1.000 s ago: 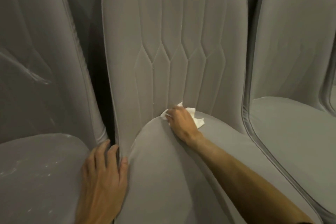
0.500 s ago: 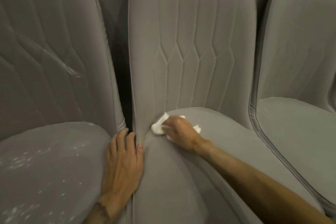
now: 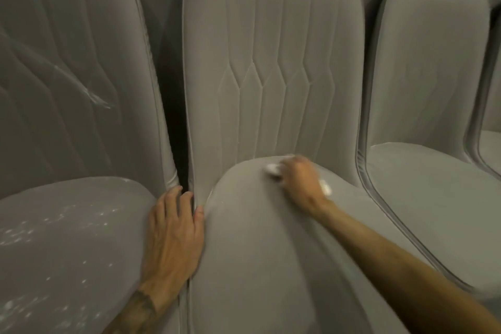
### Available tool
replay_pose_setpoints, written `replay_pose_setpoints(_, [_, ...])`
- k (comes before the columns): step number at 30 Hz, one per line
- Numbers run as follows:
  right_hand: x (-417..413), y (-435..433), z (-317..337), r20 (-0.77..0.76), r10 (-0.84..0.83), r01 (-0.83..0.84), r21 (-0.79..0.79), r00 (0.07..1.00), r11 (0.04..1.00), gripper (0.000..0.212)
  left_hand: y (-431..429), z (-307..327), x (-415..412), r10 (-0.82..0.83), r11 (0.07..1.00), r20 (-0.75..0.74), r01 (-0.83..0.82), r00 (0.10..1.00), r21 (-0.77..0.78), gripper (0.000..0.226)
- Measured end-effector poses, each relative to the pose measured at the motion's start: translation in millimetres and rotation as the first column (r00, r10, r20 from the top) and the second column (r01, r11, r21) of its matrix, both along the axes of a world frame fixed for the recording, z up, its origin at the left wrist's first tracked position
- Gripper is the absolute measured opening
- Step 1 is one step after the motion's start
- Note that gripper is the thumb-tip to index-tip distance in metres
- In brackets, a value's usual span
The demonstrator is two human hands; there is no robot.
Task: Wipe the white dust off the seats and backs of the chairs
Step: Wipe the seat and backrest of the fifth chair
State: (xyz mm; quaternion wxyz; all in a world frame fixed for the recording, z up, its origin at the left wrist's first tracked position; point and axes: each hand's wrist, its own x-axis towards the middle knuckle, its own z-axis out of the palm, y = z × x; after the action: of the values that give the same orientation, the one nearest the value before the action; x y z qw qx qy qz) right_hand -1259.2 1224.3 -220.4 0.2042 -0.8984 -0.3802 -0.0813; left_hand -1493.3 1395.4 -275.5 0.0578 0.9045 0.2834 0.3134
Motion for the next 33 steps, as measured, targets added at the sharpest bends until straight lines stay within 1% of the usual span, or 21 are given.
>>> replay_pose_setpoints(1, [16.6,-21.5,1.3,0.043,-0.163,0.163,0.020,0.986,0.986,0.012,-0.3,0.1,0.0,-0.004,1.000,0.004,0.004,1.000,-0.011,0.038])
replay_pose_setpoints(2, [28.4,-38.3,-1.1,0.074,-0.299,0.300,-0.002,0.951,0.954,0.018,-0.1,0.1,0.2,-0.007,1.000,0.006,0.007,1.000,-0.020,0.038])
replay_pose_setpoints(3, [28.1,-46.3,-1.1,0.066,-0.379,0.380,-0.002,0.923,0.925,0.026,0.1,0.9,0.7,-0.012,0.999,0.005,0.012,1.000,-0.030,0.037])
replay_pose_setpoints(4, [28.6,-44.9,-8.1,0.046,-0.390,0.387,0.062,0.920,0.920,0.034,-0.5,1.7,0.2,-0.018,0.999,0.005,0.018,1.000,-0.039,0.037])
replay_pose_setpoints(5, [25.3,-35.1,-12.4,-0.041,-0.403,0.404,0.176,0.914,0.898,0.036,-1.1,2.4,0.0,-0.019,0.999,0.005,0.020,1.000,-0.046,0.037])
replay_pose_setpoints(6, [18.0,-15.5,-17.0,-0.101,-0.389,0.401,0.166,0.916,0.901,0.031,-0.8,3.0,-0.2,-0.017,0.999,0.004,0.017,1.000,-0.045,0.036])
replay_pose_setpoints(7, [6.3,7.9,-18.7,-0.203,-0.355,0.384,0.127,0.913,0.915,0.025,-0.7,3.9,-0.8,-0.015,0.999,0.001,0.015,1.000,-0.042,0.036])
replay_pose_setpoints(8, [-3.3,32.0,-22.7,-0.211,-0.345,0.373,0.113,0.915,0.921,0.026,-1.1,5.2,-1.3,-0.020,0.999,0.002,0.020,1.000,-0.042,0.035])
replay_pose_setpoints(10, [-35.6,78.9,-27.5,-0.274,-0.193,0.231,0.113,0.942,0.966,0.029,-1.1,7.0,-2.1,-0.033,0.998,0.017,0.034,0.999,-0.058,0.027])
replay_pose_setpoints(12, [-73.8,109.8,-28.4,-0.239,-0.080,0.104,0.093,0.968,0.990,0.029,-0.1,9.6,-3.7,-0.036,0.993,0.039,0.040,0.999,-0.108,0.022])
replay_pose_setpoints(14, [-106.9,115.4,-29.9,-0.221,-0.017,0.040,0.099,0.975,0.994,0.028,0.0,15.0,-6.8,-0.048,0.980,0.048,0.056,0.998,-0.193,0.023])
replay_pose_setpoints(17, [-140.9,95.1,-27.9,-0.177,0.073,-0.073,0.003,0.981,0.997,0.022,-2.5,21.6,-15.1,-0.055,0.962,0.041,0.064,0.998,-0.267,0.024])
replay_pose_setpoints(18, [-152.0,86.9,-24.9,-0.205,0.124,-0.125,0.008,0.971,0.992,0.021,-3.2,23.8,-19.3,-0.054,0.958,0.055,0.067,0.997,-0.279,0.023])
replay_pose_setpoints(21, [-183.7,69.5,-13.2,-0.374,0.305,-0.278,0.126,0.876,0.952,0.020,-3.1,31.5,-33.2,-0.049,0.956,0.070,0.067,0.996,-0.287,0.018])
replay_pose_setpoints(23, [-186.8,66.2,-8.8,-0.387,0.260,-0.212,0.163,0.885,0.964,0.020,-1.1,35.3,-44.7,-0.052,0.962,0.060,0.066,0.997,-0.264,0.015])
replay_pose_setpoints(25, [-183.0,73.1,-6.3,-0.375,0.070,0.000,0.184,0.924,0.983,0.022,1.7,37.4,-58.2,-0.053,0.970,0.048,0.063,0.997,-0.236,0.014])
replay_pose_setpoints(27, [-190.0,86.8,-9.6,-0.377,-0.088,0.153,0.147,0.922,0.977,0.023,6.7,36.6,-69.4,-0.055,0.975,0.019,0.058,0.998,-0.216,0.015])
replay_pose_setpoints(29, [-215.3,104.7,-19.7,-0.332,-0.123,0.163,0.097,0.935,0.982,0.023,11.7,34.2,-80.0,-0.047,0.975,-0.025,0.041,0.999,-0.219,0.018])
replay_pose_setpoints(30, [-232.9,111.7,-25.5,-0.302,-0.098,0.128,0.082,0.948,0.988,0.023,14.7,32.3,-84.4,-0.043,0.973,-0.053,0.030,0.998,-0.229,0.020])
replay_pose_setpoints(32, [-262.9,114.1,-30.3,-0.264,0.011,0.010,0.078,0.964,0.997,0.025,20.2,28.3,-95.6,-0.035,0.972,-0.086,0.013,0.996,-0.234,0.022])
replay_pose_setpoints(33, [-266.6,110.5,-26.1,-0.296,0.072,-0.038,0.117,0.952,0.992,0.025,23.0,27.3,-101.8,-0.025,0.973,-0.090,0.004,0.996,-0.232,0.022])
